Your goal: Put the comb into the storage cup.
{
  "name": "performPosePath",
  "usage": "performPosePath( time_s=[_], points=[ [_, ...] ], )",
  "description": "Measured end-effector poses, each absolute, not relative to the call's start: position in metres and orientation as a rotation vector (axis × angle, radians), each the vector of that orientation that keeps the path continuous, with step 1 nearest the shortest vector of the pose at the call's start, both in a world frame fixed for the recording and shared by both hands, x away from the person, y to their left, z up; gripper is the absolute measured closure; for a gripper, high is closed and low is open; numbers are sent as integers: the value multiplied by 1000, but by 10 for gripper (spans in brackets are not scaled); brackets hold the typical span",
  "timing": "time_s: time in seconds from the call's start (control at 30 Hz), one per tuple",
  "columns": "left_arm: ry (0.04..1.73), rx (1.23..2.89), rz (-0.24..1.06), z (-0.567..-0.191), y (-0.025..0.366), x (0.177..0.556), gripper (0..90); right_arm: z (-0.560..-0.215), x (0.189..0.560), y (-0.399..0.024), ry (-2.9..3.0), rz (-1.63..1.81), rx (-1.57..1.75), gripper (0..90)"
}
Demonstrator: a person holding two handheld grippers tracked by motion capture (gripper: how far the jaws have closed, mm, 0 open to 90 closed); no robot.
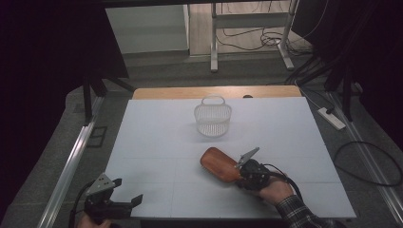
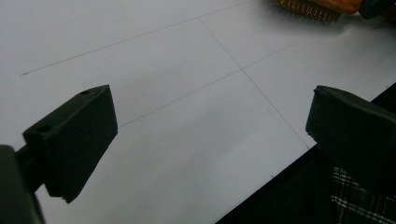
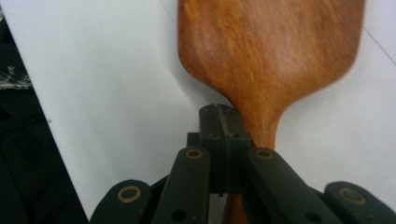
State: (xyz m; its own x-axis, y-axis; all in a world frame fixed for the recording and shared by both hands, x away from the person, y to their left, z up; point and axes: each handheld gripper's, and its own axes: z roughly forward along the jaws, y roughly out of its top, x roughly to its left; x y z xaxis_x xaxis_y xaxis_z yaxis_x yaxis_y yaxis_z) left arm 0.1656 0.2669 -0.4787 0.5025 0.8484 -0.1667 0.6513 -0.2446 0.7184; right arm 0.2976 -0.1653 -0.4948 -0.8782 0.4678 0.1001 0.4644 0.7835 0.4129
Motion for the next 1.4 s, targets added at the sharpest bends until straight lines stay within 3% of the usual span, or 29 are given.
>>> performPosePath(
  time_s=[0.37,0.57,0.9,0.93,1.13,1.27,1.4],
  points=[
    [1231,1985,329,-479,267,166,27,-491,297,-168,2951,704,787,895],
    [1232,1985,329,-479,267,166,29,-474,287,-171,2879,773,769,804],
    [1232,1984,326,-479,267,166,30,-469,288,-175,2786,770,817,554],
    [1232,1985,328,-479,267,166,30,-468,290,-178,2777,767,836,455],
    [1233,1985,328,-479,267,166,30,-472,294,-177,2763,721,872,169],
    [1234,1984,327,-479,267,166,30,-474,295,-177,2752,757,851,45],
    [1234,1985,326,-479,267,167,31,-475,294,-176,2740,779,828,0]
  ],
)
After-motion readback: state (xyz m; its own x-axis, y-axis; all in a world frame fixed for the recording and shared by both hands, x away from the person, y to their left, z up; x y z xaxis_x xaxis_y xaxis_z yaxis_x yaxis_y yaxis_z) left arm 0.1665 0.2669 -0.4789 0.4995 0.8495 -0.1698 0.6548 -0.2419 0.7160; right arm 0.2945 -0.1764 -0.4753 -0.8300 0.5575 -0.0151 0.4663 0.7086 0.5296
